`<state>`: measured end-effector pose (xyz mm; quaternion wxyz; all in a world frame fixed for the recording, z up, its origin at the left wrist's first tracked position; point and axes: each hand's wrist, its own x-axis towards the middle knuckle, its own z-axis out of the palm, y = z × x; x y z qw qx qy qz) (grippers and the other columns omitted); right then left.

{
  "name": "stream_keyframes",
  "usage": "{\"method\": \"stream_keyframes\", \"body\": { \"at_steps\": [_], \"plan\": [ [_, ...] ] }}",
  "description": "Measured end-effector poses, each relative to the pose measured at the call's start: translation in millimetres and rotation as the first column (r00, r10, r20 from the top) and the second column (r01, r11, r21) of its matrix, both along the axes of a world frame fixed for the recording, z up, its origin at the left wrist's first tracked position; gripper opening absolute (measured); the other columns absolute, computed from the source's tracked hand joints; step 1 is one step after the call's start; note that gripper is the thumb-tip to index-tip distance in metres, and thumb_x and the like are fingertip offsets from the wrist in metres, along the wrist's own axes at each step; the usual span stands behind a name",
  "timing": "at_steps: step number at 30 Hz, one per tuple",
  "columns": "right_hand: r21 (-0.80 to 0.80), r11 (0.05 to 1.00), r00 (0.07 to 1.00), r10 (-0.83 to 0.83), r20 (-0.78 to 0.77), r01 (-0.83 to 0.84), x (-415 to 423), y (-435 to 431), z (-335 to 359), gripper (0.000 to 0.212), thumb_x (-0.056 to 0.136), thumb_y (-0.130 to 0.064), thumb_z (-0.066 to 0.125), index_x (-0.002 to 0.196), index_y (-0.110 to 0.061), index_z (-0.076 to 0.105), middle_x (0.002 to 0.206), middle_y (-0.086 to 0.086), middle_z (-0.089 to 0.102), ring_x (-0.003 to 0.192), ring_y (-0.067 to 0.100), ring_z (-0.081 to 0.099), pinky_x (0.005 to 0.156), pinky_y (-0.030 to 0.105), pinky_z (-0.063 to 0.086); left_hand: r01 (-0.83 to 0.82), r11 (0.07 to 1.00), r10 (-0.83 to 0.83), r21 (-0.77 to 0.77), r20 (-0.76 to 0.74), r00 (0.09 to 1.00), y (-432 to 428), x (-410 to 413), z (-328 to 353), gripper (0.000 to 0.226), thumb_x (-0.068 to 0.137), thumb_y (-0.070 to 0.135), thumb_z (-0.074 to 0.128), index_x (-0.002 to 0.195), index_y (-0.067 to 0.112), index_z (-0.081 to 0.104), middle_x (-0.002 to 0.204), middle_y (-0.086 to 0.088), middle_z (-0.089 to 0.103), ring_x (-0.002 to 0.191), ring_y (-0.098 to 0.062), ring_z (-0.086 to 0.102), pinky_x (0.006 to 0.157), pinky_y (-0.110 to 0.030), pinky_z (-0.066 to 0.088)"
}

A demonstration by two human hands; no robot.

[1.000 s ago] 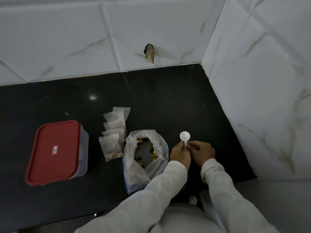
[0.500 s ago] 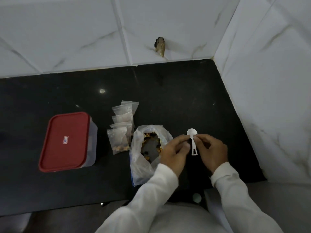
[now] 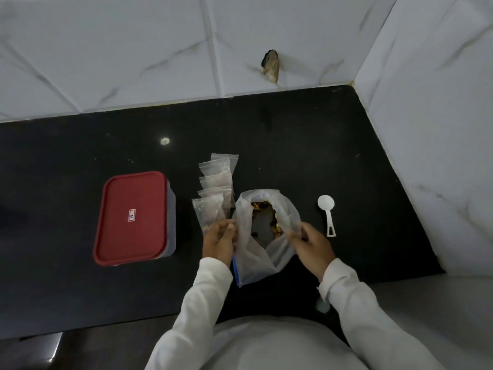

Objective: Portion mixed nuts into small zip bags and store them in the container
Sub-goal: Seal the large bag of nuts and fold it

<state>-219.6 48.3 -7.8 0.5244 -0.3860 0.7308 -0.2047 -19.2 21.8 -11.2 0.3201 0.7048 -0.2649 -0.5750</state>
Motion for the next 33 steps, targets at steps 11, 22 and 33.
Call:
{"method": "stream_keyframes", "body": {
  "at_steps": [11,22,33],
  "plan": [
    [0.171,0.892,0.791,-0.450,0.415,0.418,20,-12,16,0.025,0.103,-0.024,0.043,0.110,-0.024,0.067,0.109,0.005,0.071,0.103,0.024,0.066,0.091,0.044,0.053,0.203,0.978,-0.198,0.041,-0.104,0.975,-35,6,8,0.014,0.097,0.022,0.057,0.102,0.021,0.070,0.094,-0.003,0.068,0.080,-0.015,0.064,0.070,-0.030,0.054],
    [0.214,0.881,0.689,-0.465,0.555,0.423,33,-26,24,0.040,0.092,-0.025,0.063,0.122,0.001,0.063,0.110,0.020,0.069,0.101,0.033,0.067,0.097,0.049,0.050,0.222,0.974,-0.221,0.043,-0.027,0.975,-29,-1,18,0.009,0.092,0.020,0.060,0.095,0.028,0.060,0.110,-0.004,0.064,0.100,-0.023,0.062,0.093,-0.045,0.054],
    [0.319,0.812,0.530,-0.567,0.631,0.489,17,-18,26,0.044,0.094,-0.031,0.059,0.132,-0.009,0.059,0.125,0.017,0.058,0.123,0.030,0.054,0.109,0.047,0.038,0.219,0.969,-0.222,0.114,0.011,0.975,11,7,-13,0.018,0.096,0.022,0.059,0.112,0.025,0.052,0.107,0.000,0.061,0.101,-0.021,0.062,0.089,-0.040,0.055]
  ]
}}
